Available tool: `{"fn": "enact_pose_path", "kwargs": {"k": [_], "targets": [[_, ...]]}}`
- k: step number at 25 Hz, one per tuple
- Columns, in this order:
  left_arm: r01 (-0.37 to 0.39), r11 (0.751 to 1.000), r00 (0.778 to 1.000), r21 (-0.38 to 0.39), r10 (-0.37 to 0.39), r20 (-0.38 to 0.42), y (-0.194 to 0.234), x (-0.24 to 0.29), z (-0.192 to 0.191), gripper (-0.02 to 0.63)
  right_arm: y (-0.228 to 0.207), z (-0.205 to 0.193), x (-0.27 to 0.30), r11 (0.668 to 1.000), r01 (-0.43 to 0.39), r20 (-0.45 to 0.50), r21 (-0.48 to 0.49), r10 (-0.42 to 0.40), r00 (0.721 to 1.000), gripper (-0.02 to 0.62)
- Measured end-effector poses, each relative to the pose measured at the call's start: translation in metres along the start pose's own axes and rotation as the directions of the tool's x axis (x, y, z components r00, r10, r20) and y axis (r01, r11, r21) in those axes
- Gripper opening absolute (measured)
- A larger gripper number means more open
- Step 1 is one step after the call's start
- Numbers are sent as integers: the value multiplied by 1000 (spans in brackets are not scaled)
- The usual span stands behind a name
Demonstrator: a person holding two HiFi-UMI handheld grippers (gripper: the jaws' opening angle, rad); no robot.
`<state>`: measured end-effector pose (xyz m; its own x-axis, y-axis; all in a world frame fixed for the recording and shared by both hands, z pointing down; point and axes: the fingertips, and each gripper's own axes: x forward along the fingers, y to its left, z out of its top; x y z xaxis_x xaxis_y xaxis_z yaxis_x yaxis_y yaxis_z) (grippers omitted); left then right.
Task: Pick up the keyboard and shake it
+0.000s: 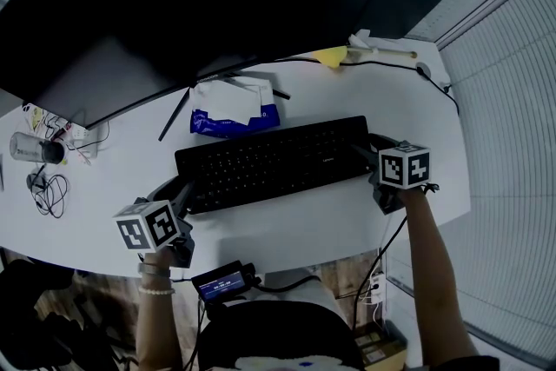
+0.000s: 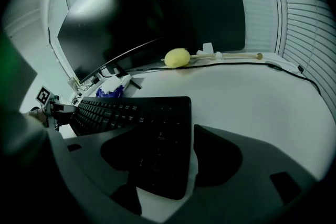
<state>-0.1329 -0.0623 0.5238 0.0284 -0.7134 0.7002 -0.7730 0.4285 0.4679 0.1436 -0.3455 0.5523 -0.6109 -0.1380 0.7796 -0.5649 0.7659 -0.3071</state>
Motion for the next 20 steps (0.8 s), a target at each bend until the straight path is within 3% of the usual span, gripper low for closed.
{"fn": "enact_pose_path", "kwargs": {"k": [7, 20], "targets": [[-6, 1000, 1000, -7, 6, -20, 3, 4, -4, 167, 1, 0, 1, 998, -12, -28, 55, 14, 1000, 278], [11, 1000, 1000, -19, -11, -14, 9, 10, -9, 161, 6, -1, -16, 997, 68, 22, 41, -69, 997, 277]]}}
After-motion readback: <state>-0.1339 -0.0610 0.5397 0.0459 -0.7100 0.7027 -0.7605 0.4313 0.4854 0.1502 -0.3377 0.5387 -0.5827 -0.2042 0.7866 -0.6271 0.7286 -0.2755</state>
